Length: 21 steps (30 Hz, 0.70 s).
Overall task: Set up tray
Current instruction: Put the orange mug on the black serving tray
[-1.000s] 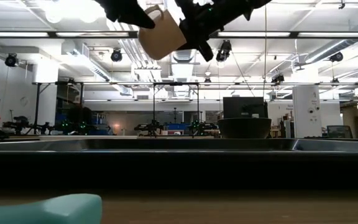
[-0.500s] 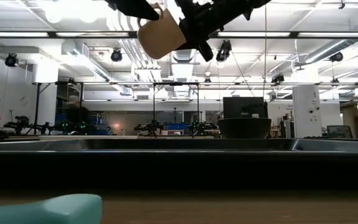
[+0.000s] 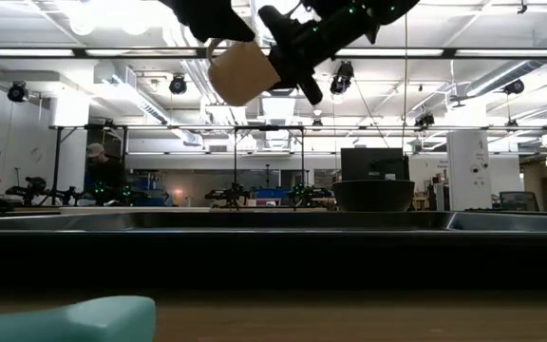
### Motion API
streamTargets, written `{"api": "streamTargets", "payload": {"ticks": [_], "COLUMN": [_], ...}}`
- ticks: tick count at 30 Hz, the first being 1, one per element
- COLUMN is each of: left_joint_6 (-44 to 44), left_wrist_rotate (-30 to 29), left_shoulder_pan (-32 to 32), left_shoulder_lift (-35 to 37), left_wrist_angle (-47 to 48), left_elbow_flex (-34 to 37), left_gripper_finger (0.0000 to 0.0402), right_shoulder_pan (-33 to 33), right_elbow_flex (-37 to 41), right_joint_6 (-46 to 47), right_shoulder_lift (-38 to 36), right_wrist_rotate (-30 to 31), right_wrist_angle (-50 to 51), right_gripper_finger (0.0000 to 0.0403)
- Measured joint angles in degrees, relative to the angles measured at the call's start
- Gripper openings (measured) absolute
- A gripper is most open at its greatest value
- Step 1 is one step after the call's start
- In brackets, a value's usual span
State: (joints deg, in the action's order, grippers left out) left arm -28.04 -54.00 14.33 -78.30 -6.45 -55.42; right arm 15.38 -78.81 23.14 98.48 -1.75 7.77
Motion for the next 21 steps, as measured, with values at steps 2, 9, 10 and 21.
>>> {"api": "streamTargets", "payload": {"ticks": [2, 9, 10, 21], "left_joint_6": [0.0, 0.0, -0.4, -4.5], "left_wrist_rotate": [-0.7, -2.7, -3.6, -4.8], "left_shoulder_pan": [0.0, 0.0, 0.2, 1.0], "left_shoulder_lift": [-0.4, -0.1, -0.1, -0.1], "left_wrist_angle": [-0.6, -0.9, -0.8, -0.9], "left_elbow_flex": [0.0, 0.0, 0.0, 0.0], "left_gripper_finger": [0.0126, 0.0091, 0.0084, 0.0062], "right_shoulder_pan": [0.0, 0.0, 0.1, 0.2], "right_elbow_flex": [0.0, 0.0, 0.0, 0.0], "right_joint_6": [0.0, 0.0, 0.0, 0.3], "right_shoulder_lift": [0.0, -0.1, -0.2, -0.4], "right_wrist_rotate": [0.0, -0.3, -0.3, -0.5], "right_wrist_angle": [-0.3, 0.1, 0.3, 0.6], "right_gripper_finger": [0.0008, 0.0008, 0.0008, 0.0008]}}
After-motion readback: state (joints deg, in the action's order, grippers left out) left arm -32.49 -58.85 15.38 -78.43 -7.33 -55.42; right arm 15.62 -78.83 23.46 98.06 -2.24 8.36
